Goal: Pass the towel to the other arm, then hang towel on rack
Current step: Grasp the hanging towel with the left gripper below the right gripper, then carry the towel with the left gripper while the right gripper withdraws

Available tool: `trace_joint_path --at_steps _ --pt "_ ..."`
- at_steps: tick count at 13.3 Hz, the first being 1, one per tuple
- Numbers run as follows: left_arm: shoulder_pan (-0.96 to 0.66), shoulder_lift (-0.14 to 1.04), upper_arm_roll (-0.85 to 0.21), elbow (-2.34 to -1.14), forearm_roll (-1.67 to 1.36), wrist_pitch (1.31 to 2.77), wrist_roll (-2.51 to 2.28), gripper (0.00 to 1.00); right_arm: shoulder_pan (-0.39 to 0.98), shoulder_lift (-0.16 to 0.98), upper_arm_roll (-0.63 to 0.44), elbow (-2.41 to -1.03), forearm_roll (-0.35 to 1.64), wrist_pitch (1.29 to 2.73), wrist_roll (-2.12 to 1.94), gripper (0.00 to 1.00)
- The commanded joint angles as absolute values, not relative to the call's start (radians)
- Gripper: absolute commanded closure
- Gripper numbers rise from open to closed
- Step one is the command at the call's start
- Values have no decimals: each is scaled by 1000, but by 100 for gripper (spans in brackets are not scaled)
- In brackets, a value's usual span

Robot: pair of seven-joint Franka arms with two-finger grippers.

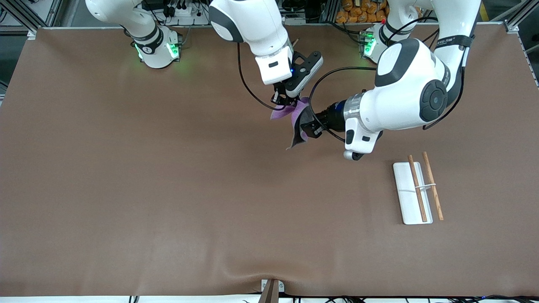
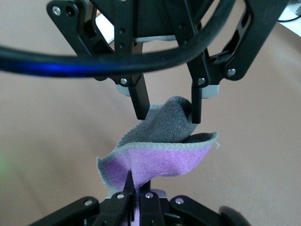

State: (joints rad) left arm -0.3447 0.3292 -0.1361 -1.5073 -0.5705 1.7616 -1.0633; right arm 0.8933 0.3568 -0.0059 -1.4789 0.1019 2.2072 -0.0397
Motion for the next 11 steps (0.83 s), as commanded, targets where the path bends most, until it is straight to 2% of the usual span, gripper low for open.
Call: trace_joint_path --at_steps 1,3,4,5,10,11 --pt "-351 327 -132 -1508 -586 1750 -1078 60 907 364 -17 -1476 91 2217 -38 100" --pt "-351 328 -132 -1506 -586 1750 -1068 77 907 364 -18 -1476 91 2217 -38 100" --pt "-350 328 -132 -1505 -586 1750 -1066 91 907 364 -18 -1476 92 2217 -37 100" --pt "-350 328 -130 -1505 -586 1750 -1062 100 907 364 -18 -1476 92 2217 -37 100" --pt "-302 278 -127 -1503 -574 1744 -1065 100 905 361 -18 -1476 97 2215 -34 100" --pt "-281 262 -126 -1503 -572 1724 -1051 100 907 357 -20 -1474 94 2212 -32 54"
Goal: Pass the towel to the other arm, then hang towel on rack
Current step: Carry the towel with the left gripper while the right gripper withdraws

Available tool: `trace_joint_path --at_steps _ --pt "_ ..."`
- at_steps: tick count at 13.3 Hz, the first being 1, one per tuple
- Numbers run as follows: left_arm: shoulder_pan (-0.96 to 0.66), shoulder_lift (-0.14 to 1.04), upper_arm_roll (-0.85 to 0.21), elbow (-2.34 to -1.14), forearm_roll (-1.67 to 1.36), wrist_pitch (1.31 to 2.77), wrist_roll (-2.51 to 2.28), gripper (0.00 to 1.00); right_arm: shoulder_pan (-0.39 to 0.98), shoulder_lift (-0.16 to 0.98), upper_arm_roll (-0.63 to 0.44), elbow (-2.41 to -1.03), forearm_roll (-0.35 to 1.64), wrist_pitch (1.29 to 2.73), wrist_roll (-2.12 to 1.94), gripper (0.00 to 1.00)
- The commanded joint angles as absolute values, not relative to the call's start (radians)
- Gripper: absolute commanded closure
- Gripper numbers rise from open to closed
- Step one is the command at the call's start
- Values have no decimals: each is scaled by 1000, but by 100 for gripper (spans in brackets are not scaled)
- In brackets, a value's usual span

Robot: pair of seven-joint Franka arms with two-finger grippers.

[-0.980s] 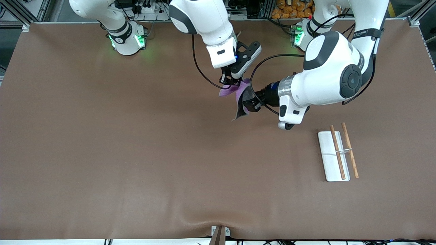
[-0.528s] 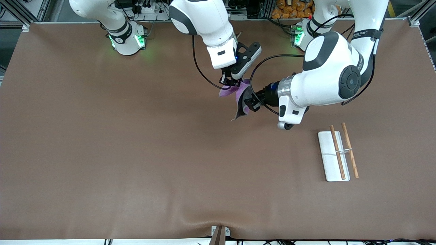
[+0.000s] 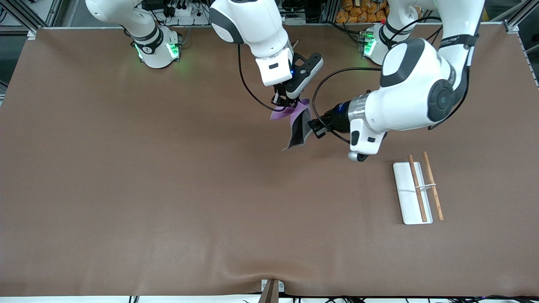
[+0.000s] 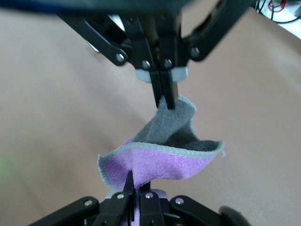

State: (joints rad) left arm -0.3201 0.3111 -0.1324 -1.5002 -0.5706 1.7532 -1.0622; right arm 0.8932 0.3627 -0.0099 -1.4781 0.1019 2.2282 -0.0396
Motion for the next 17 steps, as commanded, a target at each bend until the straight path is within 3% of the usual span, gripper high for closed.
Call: trace_joint_path --at_steps 1,7,17 --pt "-256 249 -124 -1503 -572 1706 -1014 100 899 357 -20 -1476 95 2210 -32 1" --pt "-111 232 -120 -1482 -491 1572 -777 100 801 342 -25 -1482 98 2104 -32 0" --pt "-5 245 -117 -1482 -101 1536 -275 100 235 249 -41 -1491 89 1692 -41 0"
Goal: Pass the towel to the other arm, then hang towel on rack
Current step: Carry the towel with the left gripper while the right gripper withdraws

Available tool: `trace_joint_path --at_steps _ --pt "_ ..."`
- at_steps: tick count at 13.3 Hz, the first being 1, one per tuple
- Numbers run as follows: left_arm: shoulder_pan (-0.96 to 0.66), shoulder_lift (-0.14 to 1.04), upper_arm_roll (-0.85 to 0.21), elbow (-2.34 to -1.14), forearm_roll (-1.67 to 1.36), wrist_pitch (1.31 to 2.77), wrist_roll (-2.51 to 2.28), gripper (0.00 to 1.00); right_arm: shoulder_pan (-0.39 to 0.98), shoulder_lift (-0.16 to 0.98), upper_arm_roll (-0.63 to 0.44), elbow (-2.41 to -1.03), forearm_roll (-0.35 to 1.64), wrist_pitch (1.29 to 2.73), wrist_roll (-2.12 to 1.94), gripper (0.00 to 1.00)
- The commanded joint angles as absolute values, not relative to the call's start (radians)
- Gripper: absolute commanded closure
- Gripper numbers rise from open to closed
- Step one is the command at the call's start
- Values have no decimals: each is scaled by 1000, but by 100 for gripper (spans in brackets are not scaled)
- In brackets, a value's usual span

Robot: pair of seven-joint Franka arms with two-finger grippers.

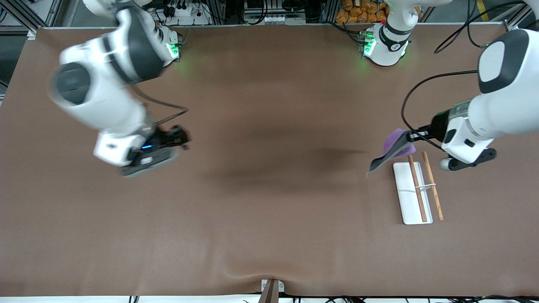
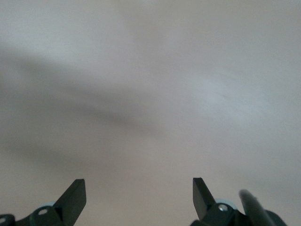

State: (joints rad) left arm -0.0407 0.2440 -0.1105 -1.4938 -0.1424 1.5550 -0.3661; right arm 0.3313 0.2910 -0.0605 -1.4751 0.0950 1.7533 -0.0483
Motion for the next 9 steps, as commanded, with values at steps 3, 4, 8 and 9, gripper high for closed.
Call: trace_joint_path --at_steps 3,4,8,9 --pt "43 255 -117 -1479 -36 1536 -138 100 137 201 -40 -1503 89 1611 -40 0" --pt "51 255 -117 -1479 -9 1537 -108 100 105 181 -37 -1515 89 1600 -40 0" --pt "72 261 -115 -1477 49 1537 -19 100 2 118 -9 -1534 89 1497 -31 0" --pt "87 264 -115 -1477 49 1539 3 100 -3 100 -18 -1554 87 1497 -31 0"
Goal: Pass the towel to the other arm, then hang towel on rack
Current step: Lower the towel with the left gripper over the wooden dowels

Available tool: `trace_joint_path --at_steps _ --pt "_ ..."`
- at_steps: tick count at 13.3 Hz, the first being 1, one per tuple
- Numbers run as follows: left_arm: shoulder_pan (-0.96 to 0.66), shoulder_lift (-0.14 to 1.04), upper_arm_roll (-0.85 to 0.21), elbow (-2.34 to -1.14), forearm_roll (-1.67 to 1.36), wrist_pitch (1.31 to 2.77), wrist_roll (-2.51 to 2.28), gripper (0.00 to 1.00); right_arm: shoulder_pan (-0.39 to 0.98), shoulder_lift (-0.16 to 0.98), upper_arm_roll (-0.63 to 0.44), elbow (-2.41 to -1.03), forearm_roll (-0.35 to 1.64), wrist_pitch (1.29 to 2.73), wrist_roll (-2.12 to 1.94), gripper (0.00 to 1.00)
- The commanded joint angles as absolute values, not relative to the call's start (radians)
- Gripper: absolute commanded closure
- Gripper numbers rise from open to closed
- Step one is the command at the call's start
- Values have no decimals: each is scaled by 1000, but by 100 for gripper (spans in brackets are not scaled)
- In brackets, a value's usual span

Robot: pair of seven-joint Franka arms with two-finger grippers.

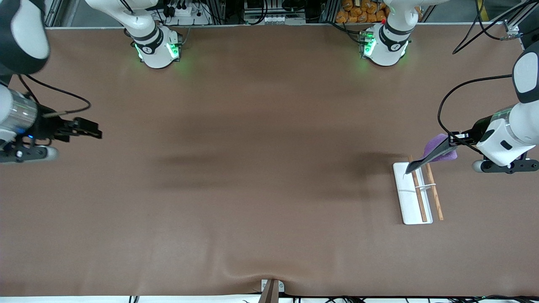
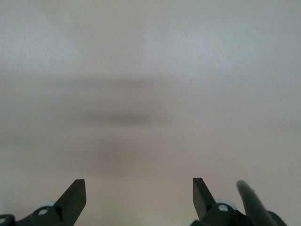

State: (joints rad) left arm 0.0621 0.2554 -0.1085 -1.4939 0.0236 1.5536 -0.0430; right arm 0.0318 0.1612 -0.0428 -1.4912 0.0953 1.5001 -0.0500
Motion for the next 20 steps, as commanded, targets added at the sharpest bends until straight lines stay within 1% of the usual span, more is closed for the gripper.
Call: trace_joint_path --at_steps 1,4,6,7,9,15,18,20 --pt "100 270 -115 -1476 49 1542 26 100 -11 72 -21 -1586 84 1505 -31 0" --pt "104 282 -107 -1476 77 1568 72 100 -25 26 -21 -1614 64 1500 11 0" --pt "104 294 -107 -1476 87 1606 112 100 -25 -7 -18 -1646 14 1509 12 0" --pt "104 299 -107 -1476 87 1621 115 100 -22 -17 -14 -1658 -27 1522 12 0" --pt "103 311 -107 -1476 87 1643 115 100 -23 -23 -12 -1658 -46 1526 3 0" --pt "97 340 -109 -1477 87 1692 115 100 -28 -23 -14 -1643 -45 1514 -25 0" --pt "84 367 -110 -1477 83 1710 115 100 -41 -20 -12 -1585 -22 1431 -11 0" --pt "81 383 -113 -1477 81 1752 115 100 -40 -20 -15 -1585 -20 1433 -9 0"
